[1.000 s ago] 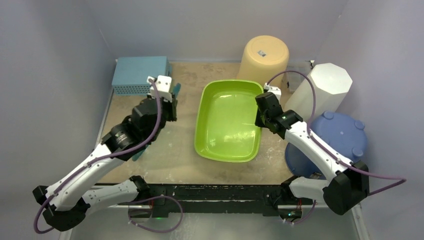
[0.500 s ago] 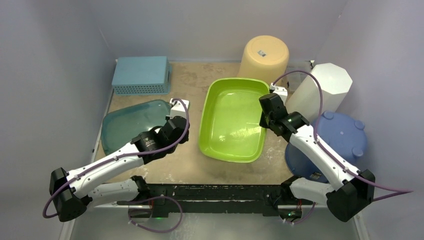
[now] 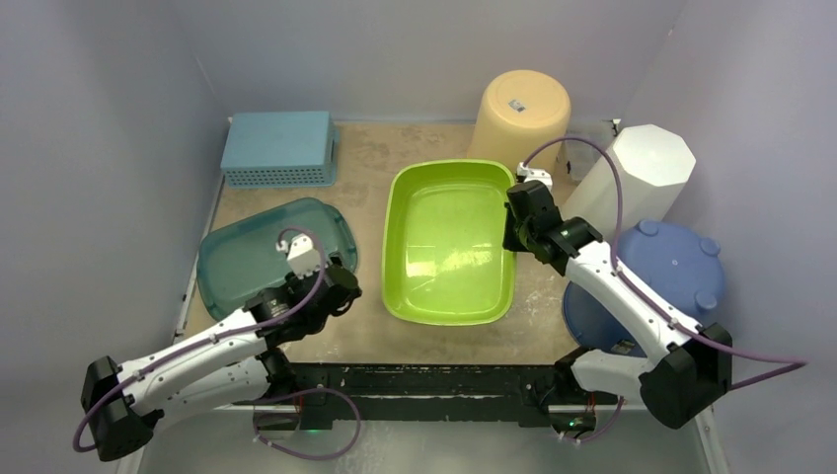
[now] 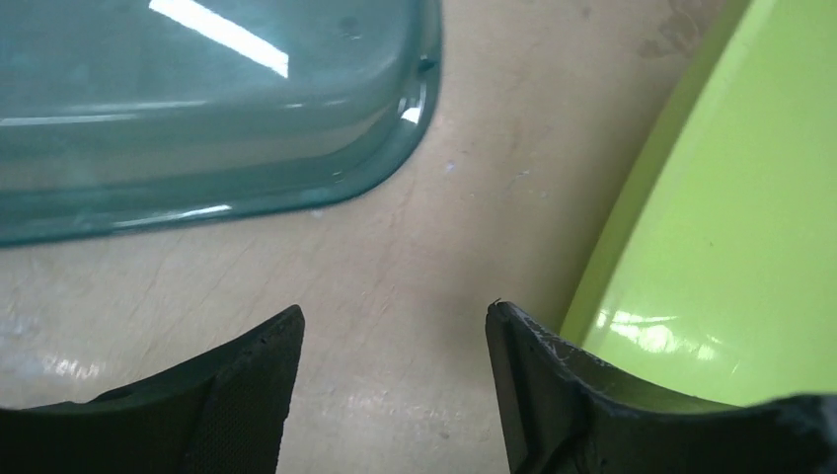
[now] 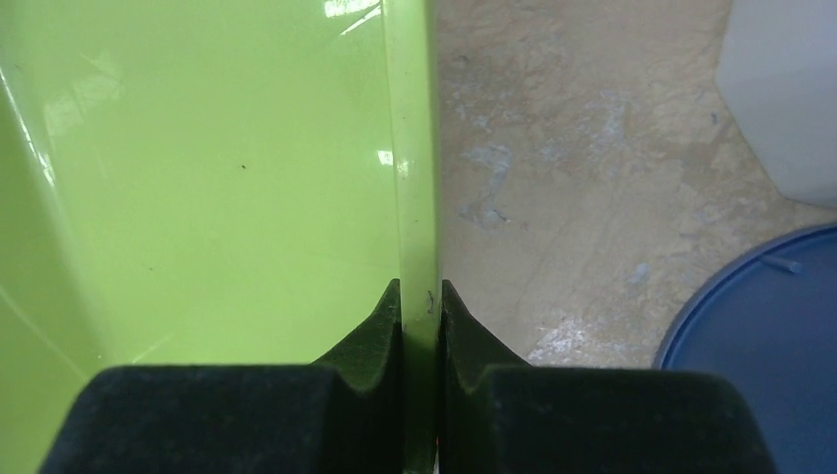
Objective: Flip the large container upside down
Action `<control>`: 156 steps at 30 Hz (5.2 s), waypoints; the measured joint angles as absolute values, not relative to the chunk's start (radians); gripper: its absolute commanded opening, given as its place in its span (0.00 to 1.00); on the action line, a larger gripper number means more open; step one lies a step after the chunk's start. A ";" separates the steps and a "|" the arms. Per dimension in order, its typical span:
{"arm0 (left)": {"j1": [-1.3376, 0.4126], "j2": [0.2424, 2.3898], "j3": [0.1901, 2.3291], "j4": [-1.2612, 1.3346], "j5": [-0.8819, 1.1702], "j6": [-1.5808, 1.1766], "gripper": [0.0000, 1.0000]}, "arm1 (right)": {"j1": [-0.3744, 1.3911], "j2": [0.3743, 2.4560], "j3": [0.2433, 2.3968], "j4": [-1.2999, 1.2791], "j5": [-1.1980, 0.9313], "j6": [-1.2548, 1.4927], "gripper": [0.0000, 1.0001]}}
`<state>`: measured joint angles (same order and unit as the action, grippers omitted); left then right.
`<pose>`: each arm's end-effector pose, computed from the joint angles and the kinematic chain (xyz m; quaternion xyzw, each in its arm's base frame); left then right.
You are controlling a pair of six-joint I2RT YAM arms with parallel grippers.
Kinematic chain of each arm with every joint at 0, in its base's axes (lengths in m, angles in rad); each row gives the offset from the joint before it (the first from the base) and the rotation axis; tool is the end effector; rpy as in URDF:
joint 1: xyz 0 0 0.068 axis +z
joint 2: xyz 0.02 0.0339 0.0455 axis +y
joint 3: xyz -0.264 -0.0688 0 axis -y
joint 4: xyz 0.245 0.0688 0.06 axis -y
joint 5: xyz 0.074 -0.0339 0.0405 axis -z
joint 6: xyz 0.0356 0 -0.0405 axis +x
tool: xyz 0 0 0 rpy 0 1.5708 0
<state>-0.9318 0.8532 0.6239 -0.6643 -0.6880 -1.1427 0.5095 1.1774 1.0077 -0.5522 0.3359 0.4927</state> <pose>0.1149 -0.1167 0.2360 -0.2049 0.8712 -0.1075 0.4329 0.2250 0.1123 0.3040 0.0613 0.8990 0.0614 0.4293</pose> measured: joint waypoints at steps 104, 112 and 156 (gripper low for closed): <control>0.621 1.473 0.837 -0.136 0.190 -0.557 0.84 | 0.826 2.336 1.931 -0.209 -0.468 0.480 0.86; 0.606 1.579 0.982 -0.151 0.258 -0.528 0.84 | 0.836 2.337 1.945 -0.233 -0.491 0.476 0.87; -0.410 1.025 0.810 -0.352 0.103 -0.632 0.83 | 0.389 1.283 0.950 -0.458 0.156 0.520 0.67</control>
<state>-0.4103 1.0252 0.8101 -0.3515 0.1028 -0.6323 0.3885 1.2827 0.9504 -0.4580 0.1558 0.5198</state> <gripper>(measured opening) 0.834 0.722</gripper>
